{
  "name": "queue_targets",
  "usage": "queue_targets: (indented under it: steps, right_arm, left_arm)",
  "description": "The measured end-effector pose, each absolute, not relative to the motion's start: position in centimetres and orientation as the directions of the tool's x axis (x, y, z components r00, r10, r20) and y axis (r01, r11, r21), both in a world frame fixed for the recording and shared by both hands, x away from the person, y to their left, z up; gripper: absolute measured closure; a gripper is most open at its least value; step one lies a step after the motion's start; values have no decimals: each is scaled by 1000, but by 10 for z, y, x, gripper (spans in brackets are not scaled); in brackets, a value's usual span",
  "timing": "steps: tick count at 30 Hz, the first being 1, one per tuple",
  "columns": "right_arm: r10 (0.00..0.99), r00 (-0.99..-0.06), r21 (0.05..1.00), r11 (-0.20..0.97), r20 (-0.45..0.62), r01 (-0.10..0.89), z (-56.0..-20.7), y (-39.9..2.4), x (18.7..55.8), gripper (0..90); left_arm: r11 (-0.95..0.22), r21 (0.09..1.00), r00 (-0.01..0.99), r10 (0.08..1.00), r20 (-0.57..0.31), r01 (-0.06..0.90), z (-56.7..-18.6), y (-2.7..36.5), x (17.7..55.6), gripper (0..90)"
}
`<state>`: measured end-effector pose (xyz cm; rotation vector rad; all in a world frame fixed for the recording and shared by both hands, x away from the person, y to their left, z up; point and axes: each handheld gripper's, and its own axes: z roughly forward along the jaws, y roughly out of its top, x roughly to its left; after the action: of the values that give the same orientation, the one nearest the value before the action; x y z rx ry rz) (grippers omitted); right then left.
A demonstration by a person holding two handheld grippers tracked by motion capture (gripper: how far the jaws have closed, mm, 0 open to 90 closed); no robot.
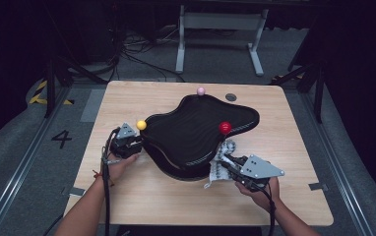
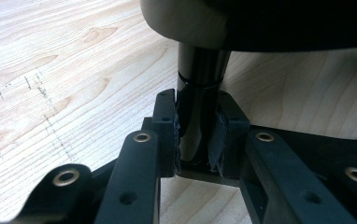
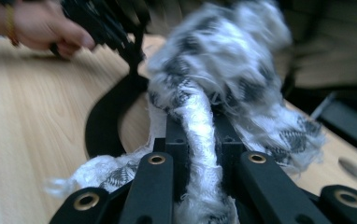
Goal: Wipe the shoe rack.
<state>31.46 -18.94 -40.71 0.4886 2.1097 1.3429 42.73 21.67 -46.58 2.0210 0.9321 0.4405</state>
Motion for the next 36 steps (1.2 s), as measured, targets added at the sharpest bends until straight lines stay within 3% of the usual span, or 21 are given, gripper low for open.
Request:
queue_targets:
  steps: [22,36]
  right_arm:
    - [607,-746,798,576,-274,176,-468,-194,348,809]
    - [660,-687,886,461,-304,51,-418,-199,340,810]
  left_arm:
    - [-416,792,692,722,-11,446,-463,212,412,743]
    - [-423,802,724,689,-18,422,-466,214,412,743]
